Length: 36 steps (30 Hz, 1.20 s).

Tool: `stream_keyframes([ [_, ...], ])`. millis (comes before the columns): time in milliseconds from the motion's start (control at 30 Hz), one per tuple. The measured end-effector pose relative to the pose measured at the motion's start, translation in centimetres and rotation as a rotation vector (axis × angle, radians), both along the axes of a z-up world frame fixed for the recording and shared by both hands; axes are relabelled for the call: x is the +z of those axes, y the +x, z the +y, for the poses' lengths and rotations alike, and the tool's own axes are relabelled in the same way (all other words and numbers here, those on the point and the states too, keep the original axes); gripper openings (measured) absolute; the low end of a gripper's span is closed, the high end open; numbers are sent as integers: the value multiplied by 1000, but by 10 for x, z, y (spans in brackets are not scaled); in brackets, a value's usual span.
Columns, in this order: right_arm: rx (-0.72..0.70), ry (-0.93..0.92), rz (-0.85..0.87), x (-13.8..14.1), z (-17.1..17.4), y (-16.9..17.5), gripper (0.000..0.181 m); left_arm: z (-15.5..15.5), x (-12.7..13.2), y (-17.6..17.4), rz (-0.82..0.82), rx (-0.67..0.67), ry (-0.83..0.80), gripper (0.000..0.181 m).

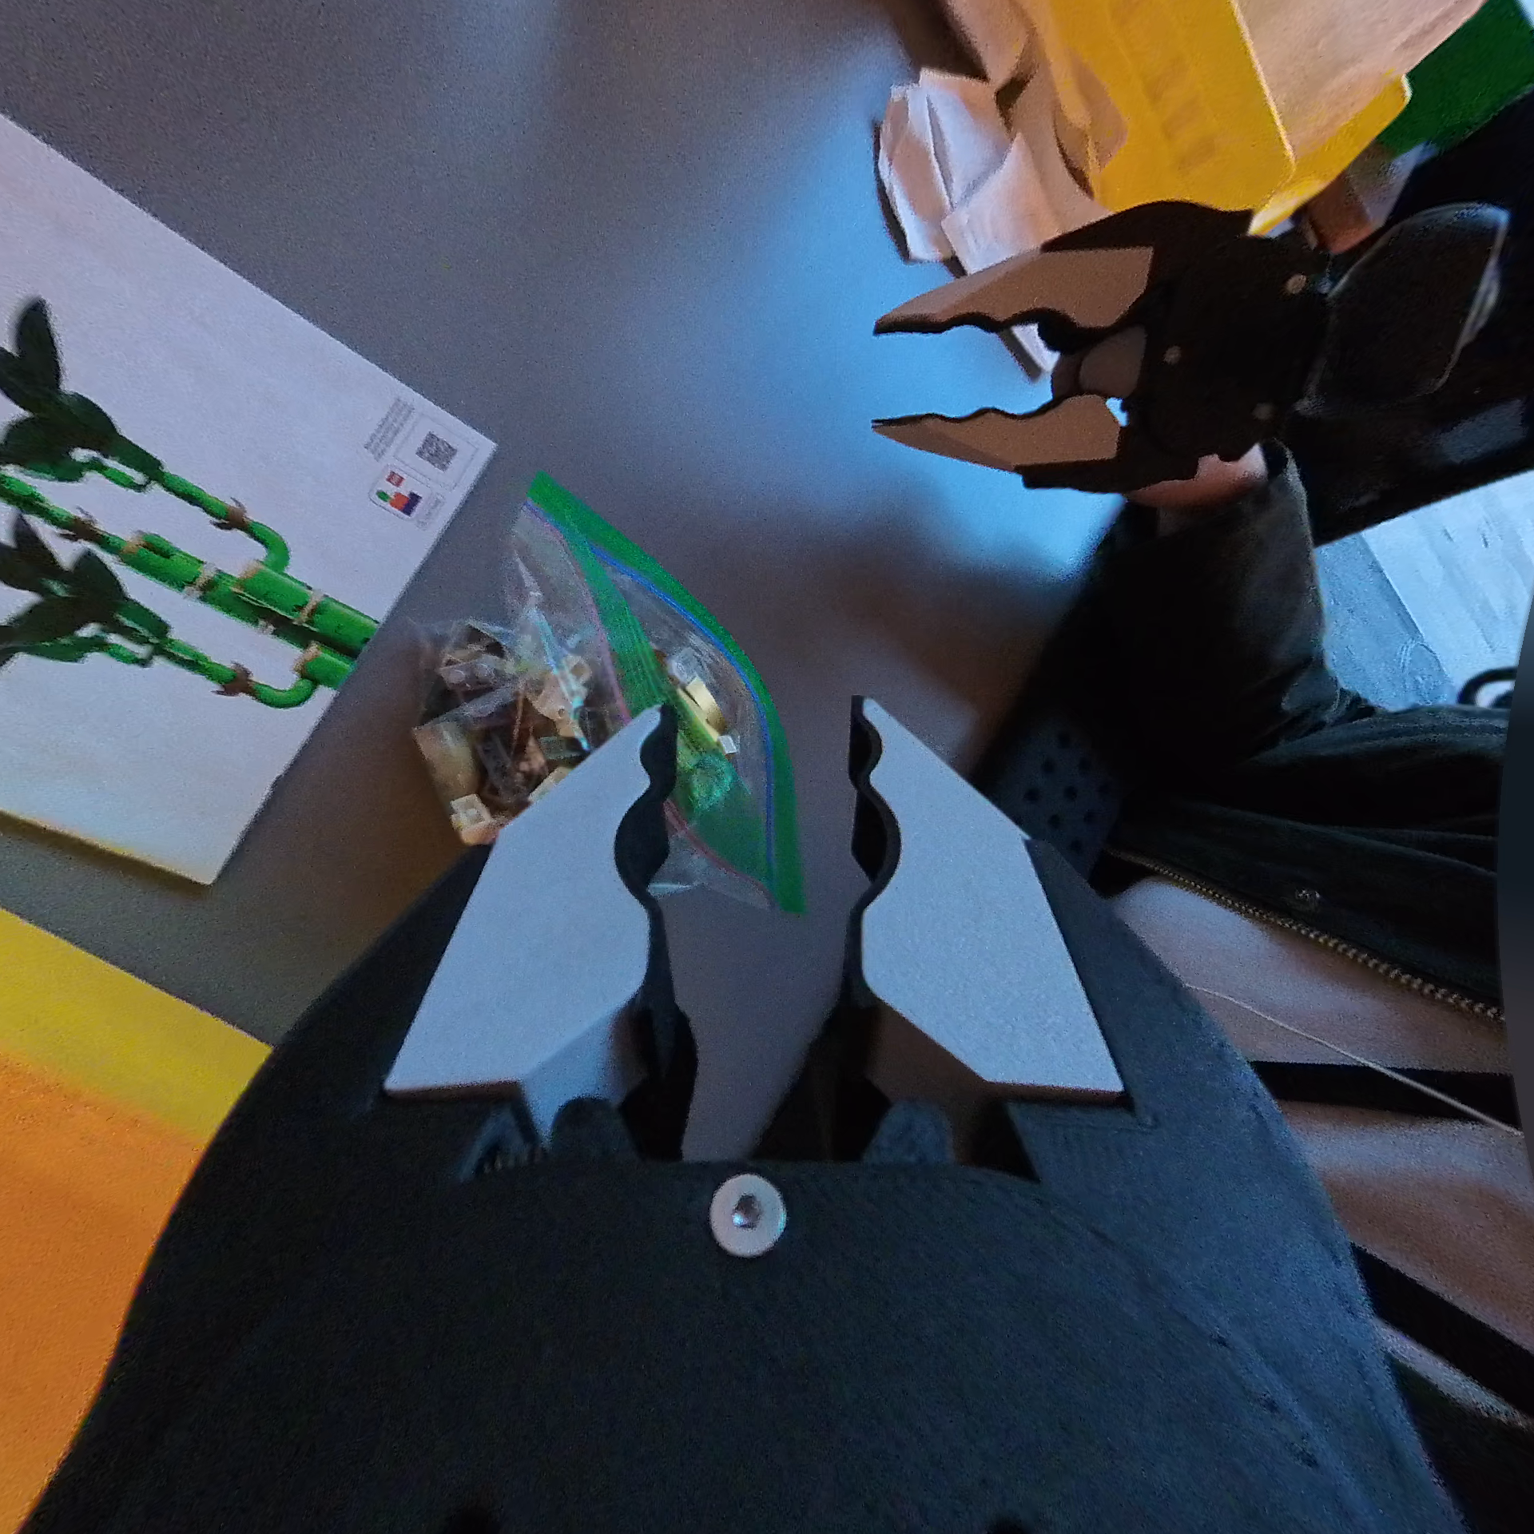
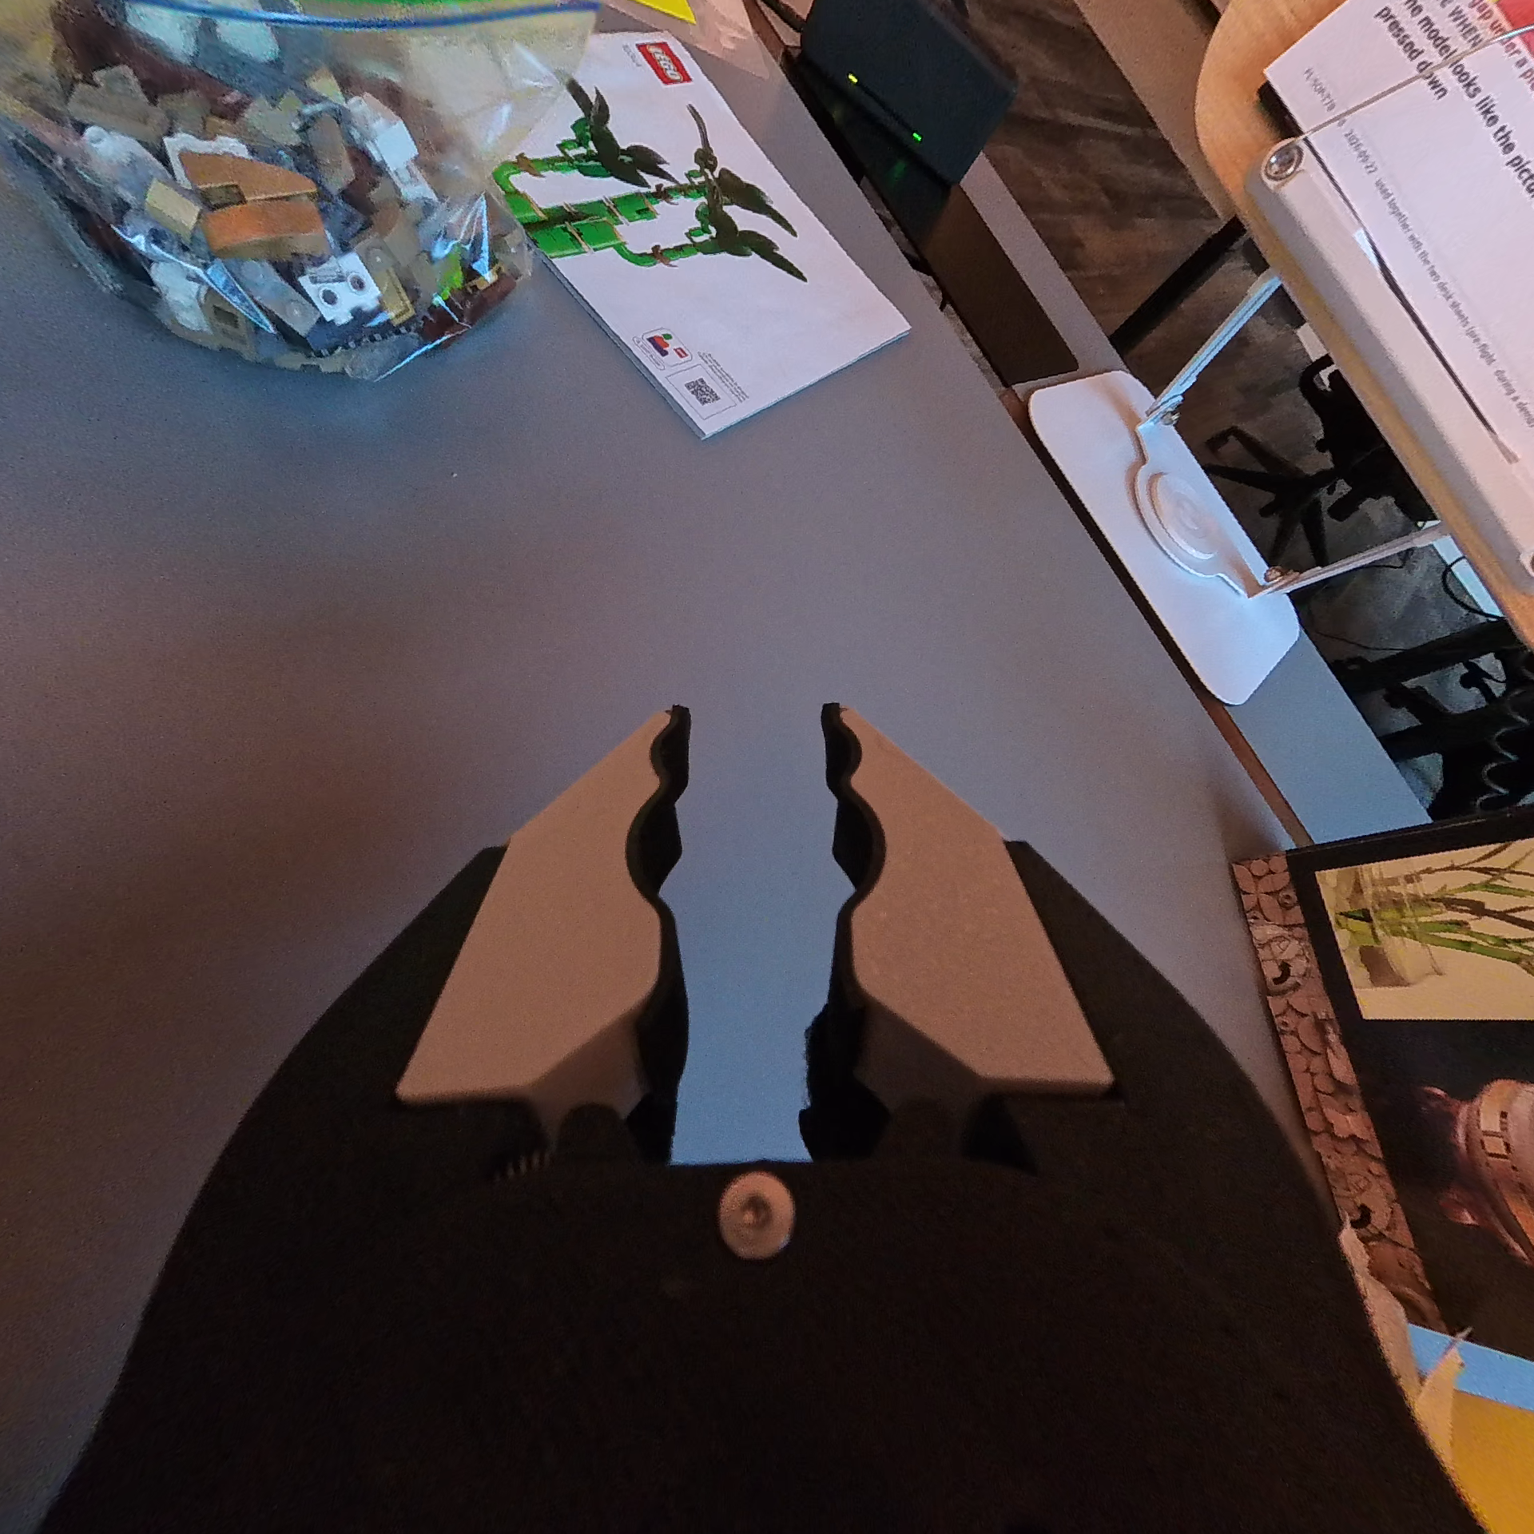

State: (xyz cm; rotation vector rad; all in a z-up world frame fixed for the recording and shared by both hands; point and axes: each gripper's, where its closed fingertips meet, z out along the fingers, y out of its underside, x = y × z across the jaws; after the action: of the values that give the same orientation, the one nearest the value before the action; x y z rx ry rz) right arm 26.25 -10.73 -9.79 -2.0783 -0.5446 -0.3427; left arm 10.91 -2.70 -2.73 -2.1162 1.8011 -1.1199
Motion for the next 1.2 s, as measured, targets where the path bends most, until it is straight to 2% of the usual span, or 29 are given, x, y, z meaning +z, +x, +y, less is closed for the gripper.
stream_keyframes([
  [100,-7,7,-4,2,-1,2,32,29,36,-23,-148,78,112,37],
  [200,-9,27,3,5,-1,3,32,80,70,-68,-306,259,252,52],
  [267,-11,35,5,7,0,3,32,111,75,-103,-372,367,294,59],
  [333,-9,37,6,7,0,2,32,126,59,-132,-380,396,243,61],
  [367,-9,35,8,7,1,2,32,126,46,-143,-353,373,167,59],
  [433,-13,27,10,4,1,2,32,122,18,-162,-211,329,-27,20],
  [500,-16,23,14,3,1,3,32,128,-13,-178,-53,342,-107,31],
  [633,-28,22,22,2,1,5,32,146,-72,-209,272,351,28,41],
  [700,-33,20,25,1,1,7,32,152,-92,-224,419,362,103,38],
  [900,-29,3,15,-2,0,6,32,162,-116,-246,641,439,184,35],
  [1100,-23,-8,2,-3,-1,5,32,166,-124,-257,760,498,235,34],
  [1200,-17,-13,-2,-4,-1,4,32,160,-131,-258,778,533,189,38],
])
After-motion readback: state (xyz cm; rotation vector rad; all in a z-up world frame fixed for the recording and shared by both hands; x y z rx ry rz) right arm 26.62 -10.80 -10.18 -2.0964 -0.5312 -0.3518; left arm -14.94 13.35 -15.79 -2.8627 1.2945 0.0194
